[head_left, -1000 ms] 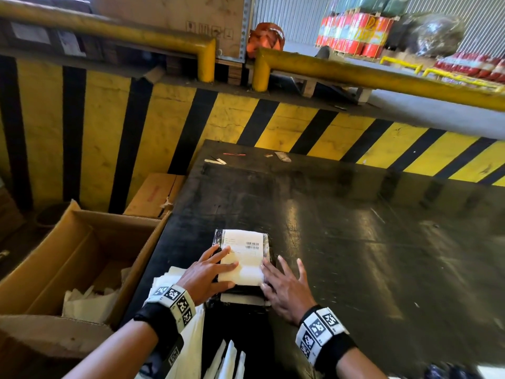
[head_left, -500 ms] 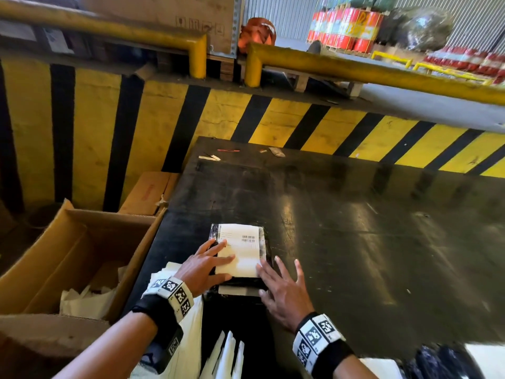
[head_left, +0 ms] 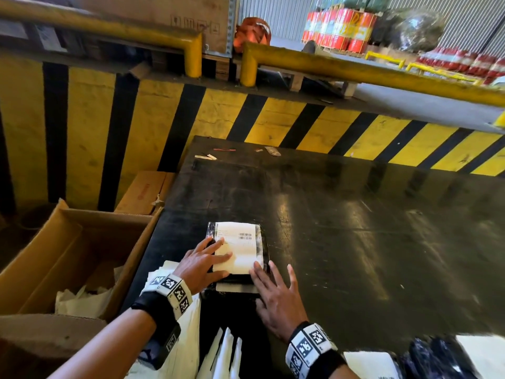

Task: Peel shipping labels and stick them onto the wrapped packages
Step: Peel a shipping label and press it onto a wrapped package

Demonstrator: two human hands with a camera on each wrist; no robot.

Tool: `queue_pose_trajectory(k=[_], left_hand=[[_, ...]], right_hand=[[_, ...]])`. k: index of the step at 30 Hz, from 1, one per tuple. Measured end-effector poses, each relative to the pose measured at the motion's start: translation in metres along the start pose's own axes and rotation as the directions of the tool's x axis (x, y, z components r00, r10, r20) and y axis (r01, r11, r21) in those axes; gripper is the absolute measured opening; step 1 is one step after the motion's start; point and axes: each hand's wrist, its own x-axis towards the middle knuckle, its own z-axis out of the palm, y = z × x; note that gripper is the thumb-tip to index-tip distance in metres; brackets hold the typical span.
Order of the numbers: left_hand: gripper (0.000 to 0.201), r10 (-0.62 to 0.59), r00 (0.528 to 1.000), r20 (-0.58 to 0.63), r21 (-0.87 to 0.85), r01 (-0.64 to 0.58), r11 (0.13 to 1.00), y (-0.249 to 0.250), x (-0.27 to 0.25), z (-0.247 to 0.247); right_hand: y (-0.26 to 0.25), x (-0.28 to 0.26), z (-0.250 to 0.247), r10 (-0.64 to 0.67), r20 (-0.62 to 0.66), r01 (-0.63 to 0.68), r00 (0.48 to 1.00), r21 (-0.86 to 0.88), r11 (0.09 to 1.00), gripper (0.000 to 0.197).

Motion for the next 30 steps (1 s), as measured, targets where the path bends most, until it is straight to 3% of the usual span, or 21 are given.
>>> queue_pose_trajectory(k=[3,6,8,12,18,22,24,30], left_hand=[[0.049,0.039,0.998,-0.051,0.056,-0.036,0.998,0.007,-0.003,-0.002],[0.039,0.261,0.946,-0.193,0.157,-0.233,0.96,0.015,-0.008,0.005],[0.039,0.375,0.909,-0.182,0.258,-0.324,0.91,0.021,-0.012,0.012],[0.048,0.316,0.93,-0.185,0.272,-0.261,0.926,0.007,-0.032,0.016],[0.059,0.249,0.954,-0.168,0.267,-0.199,0.943,-0.028,-0.055,0.024],[0.037,0.241,0.931,-0.275,0.173,-0.199,0.965,-0.021,-0.048,0.012],[0.044,0.223,0.926,-0.306,0.122,-0.194,0.973,-0.009,-0.034,0.003],[0.063,0.191,0.976,-0.102,0.157,-0.174,0.972,0.006,-0.001,0.005]], right_hand=[[0.003,0.01,-0.017,0.095,-0.076,-0.078,0.993,0.197,0.977,0.053],[0.007,0.039,-0.031,0.102,-0.115,-0.063,0.988,0.302,0.951,0.047],[0.001,0.058,-0.034,0.051,-0.089,-0.021,0.995,0.313,0.95,0.048],[-0.01,0.078,-0.018,0.034,0.029,-0.04,0.999,0.282,0.959,0.054],[-0.009,0.081,-0.007,0.052,0.018,-0.055,0.998,0.295,0.954,0.055],[-0.009,0.081,-0.011,0.059,0.04,-0.069,0.997,0.317,0.946,0.055],[-0.01,0.081,-0.012,0.065,0.048,-0.077,0.997,0.331,0.941,0.055],[-0.008,0.082,-0.008,0.055,0.045,-0.067,0.998,0.379,0.923,0.053]])
